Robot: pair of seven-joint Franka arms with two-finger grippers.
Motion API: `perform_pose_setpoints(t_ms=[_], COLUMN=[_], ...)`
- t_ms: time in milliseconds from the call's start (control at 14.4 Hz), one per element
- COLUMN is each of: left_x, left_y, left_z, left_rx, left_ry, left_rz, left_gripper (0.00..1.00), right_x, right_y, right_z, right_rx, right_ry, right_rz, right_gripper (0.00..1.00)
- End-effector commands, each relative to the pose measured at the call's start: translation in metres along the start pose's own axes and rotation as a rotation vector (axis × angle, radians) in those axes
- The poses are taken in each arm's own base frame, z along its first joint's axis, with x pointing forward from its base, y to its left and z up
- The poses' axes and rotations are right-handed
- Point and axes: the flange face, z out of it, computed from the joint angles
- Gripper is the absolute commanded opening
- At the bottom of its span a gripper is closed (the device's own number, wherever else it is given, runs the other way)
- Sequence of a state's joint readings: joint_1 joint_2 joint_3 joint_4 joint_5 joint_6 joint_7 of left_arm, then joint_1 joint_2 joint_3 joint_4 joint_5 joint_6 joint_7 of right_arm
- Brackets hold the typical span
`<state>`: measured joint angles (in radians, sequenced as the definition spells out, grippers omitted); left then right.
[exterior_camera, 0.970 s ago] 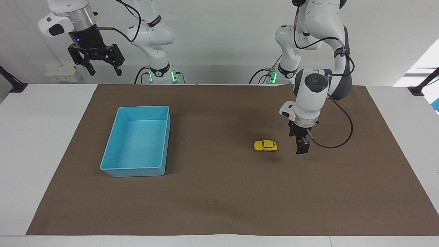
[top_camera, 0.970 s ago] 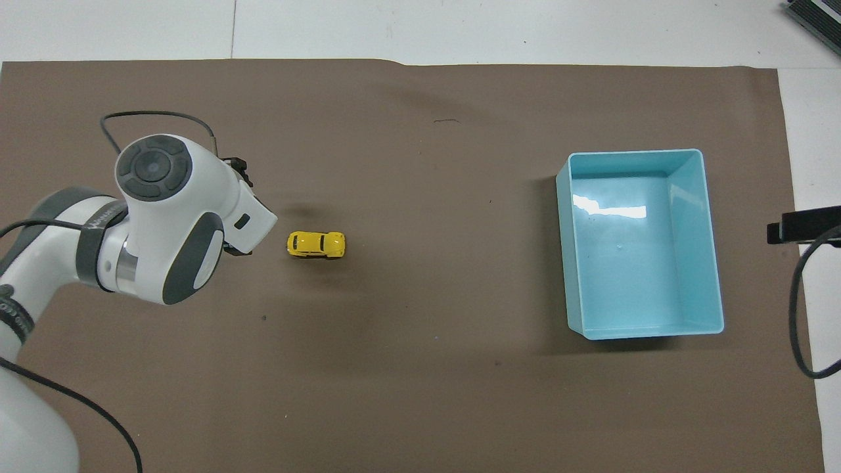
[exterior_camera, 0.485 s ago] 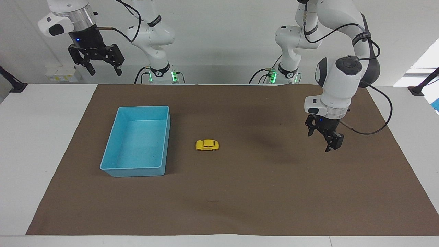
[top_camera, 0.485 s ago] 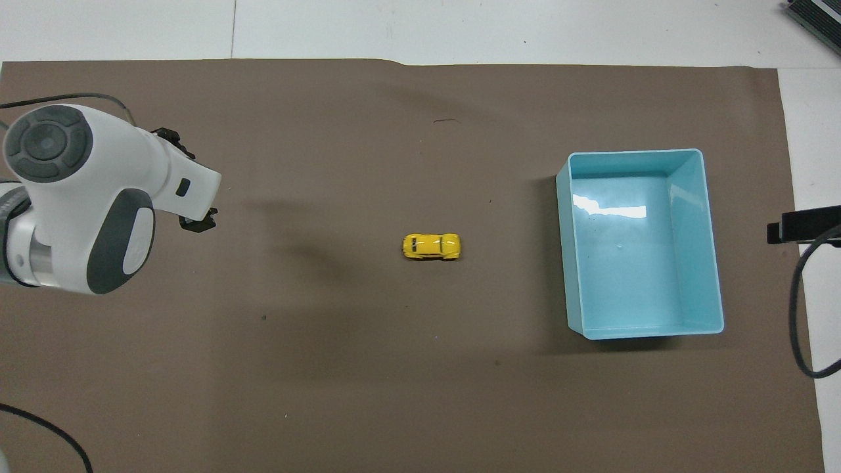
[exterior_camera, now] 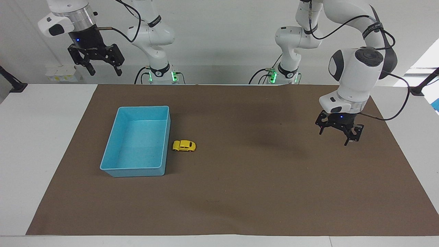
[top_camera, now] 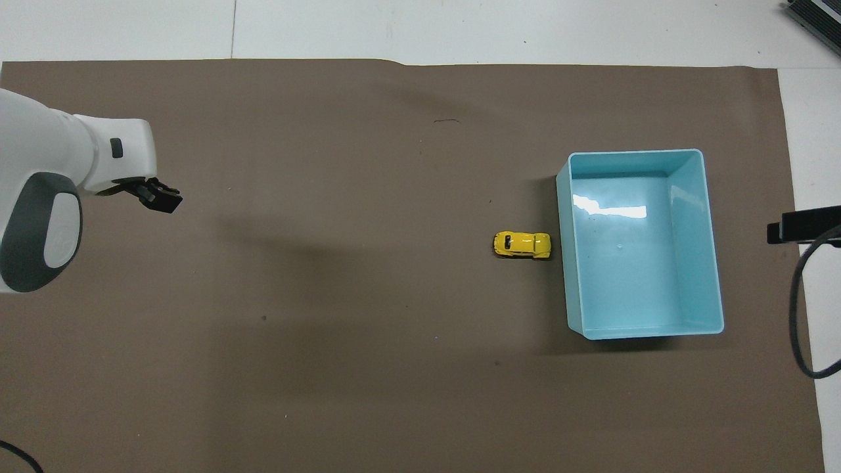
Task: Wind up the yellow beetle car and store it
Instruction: 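Release the car to roll toward the bin and retract the left gripper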
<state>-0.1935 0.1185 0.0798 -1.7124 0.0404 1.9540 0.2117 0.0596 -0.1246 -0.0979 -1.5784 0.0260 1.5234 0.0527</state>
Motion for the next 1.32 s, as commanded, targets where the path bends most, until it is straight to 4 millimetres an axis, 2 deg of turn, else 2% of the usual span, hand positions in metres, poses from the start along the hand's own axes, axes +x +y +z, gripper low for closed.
perform_pose_setpoints(t_ms=[0, 69, 139, 416, 624, 762, 1040, 1248], left_x=[-0.006, -0.011, -0.018, -0.041, -0.058, -0.066, -0.068, -0.071], left_y=[-0.022, -0.033, -0.037, -0.033, -0.027, -0.027, -0.028, -0.023], left_z=[-0.023, -0.029, -0.044, -0.087, -0.11, -0.117, -0.128, -0.13], left_rx=[-0.076, -0.09, -0.094, -0.098, -0.094, -0.096, -0.065, -0.074], left_ry=[-0.029, -0.043, -0.041, -0.041, -0.063, -0.08, -0.145, -0.143], left_rz=[-0.218, -0.261, -0.271, -0.324, -0.343, -0.34, -0.327, -0.323], left_gripper=[1.0, 1.0, 1.0, 1.0, 1.0, 1.0, 1.0, 1.0], right_x=[-0.007, -0.007, -0.007, -0.007, -0.007, -0.007, -0.007, -0.007], right_y=[0.001, 0.001, 0.001, 0.001, 0.001, 0.001, 0.001, 0.001], right_z=[-0.002, -0.001, -0.001, -0.002, -0.002, -0.001, -0.002, -0.002], right_rx=[0.009, 0.009, 0.009, 0.009, 0.009, 0.009, 0.009, 0.009], right_ry=[-0.007, -0.009, -0.009, -0.007, -0.007, -0.009, -0.007, -0.007], right_rz=[-0.013, -0.013, -0.013, -0.013, -0.013, -0.013, -0.012, -0.013], right_gripper=[1.0, 1.0, 1.0, 1.0, 1.0, 1.0, 1.0, 1.0])
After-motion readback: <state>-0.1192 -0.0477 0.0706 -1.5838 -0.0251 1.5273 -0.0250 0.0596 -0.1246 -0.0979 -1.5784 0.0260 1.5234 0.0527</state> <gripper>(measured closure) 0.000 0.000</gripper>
